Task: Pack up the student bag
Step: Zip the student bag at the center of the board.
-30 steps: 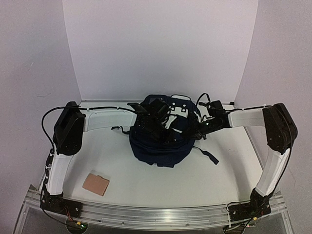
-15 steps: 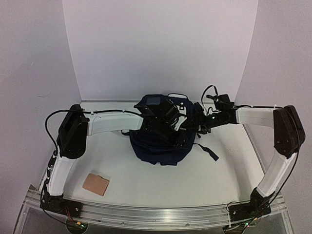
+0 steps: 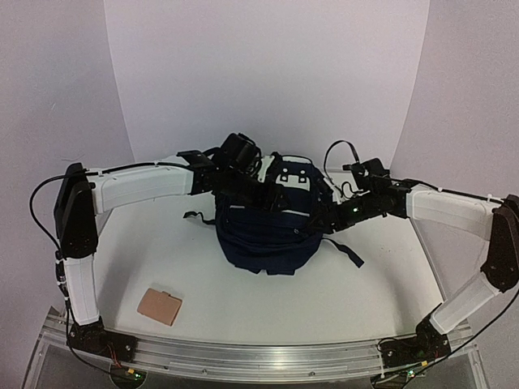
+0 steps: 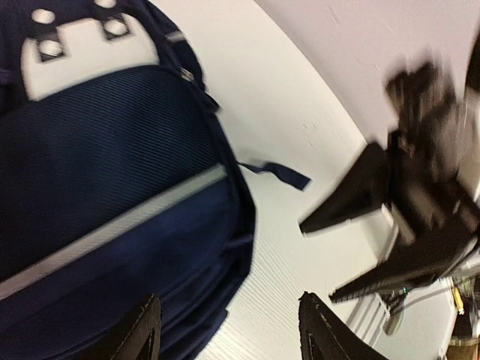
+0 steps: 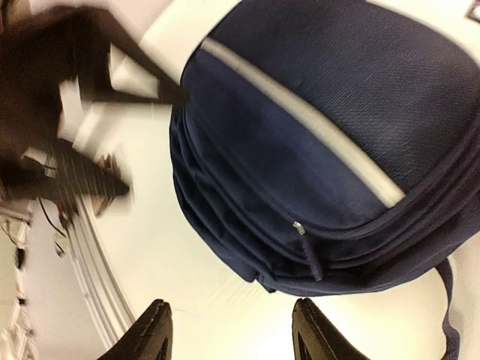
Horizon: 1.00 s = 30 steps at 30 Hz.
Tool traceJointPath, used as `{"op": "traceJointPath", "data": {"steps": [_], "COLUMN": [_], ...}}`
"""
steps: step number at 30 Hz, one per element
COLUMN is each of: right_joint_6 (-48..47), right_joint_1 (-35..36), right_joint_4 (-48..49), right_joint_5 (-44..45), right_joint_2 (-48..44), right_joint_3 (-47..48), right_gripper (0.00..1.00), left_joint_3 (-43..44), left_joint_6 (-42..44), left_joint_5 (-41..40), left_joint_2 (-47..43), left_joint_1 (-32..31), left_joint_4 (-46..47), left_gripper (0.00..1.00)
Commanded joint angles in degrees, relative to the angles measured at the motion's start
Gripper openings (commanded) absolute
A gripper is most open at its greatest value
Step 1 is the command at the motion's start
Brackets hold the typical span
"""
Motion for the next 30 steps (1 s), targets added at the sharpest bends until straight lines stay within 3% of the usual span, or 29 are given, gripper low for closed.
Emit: {"op": "traceJointPath", "data": {"steps": [1, 13, 22, 27, 30], "right_joint_6": [-7.1, -9.4, -9.0, -9.9, -10.2], "right_joint_1": [0.6, 1.2, 2.6, 2.9, 2.9], "right_joint_4": [-0.3, 2.0, 4.1, 4.9, 5.0], "right_joint_5": [6.9, 6.5, 7.9, 9.7, 10.1], "right_joint_2": [2.7, 10.4, 12.7, 13.5, 13.5], "right_joint_3": [0.5, 3.5, 3.7, 3.6, 3.5], "right_gripper": [0.5, 0.42, 0.28, 0.28, 0.18], "left_joint_3": [-1.6, -1.8, -0.5, -1.7, -2.5], "left_joint_6": [-1.8, -1.2, 2.8, 5.2, 10.6], "left_joint_5": [-5.1, -7.0, -6.7, -6.2, -4.4], "left_joint_2": [-4.3, -4.2, -2.5, -3.3, -3.8], "left_joint_1": [0.5, 0.8, 1.2, 2.5, 2.7], "left_joint_4": [1.8, 0.6, -2.5, -2.8, -3.2], "left_gripper": [0.63, 0.63, 0.66, 0.66, 0.66]}}
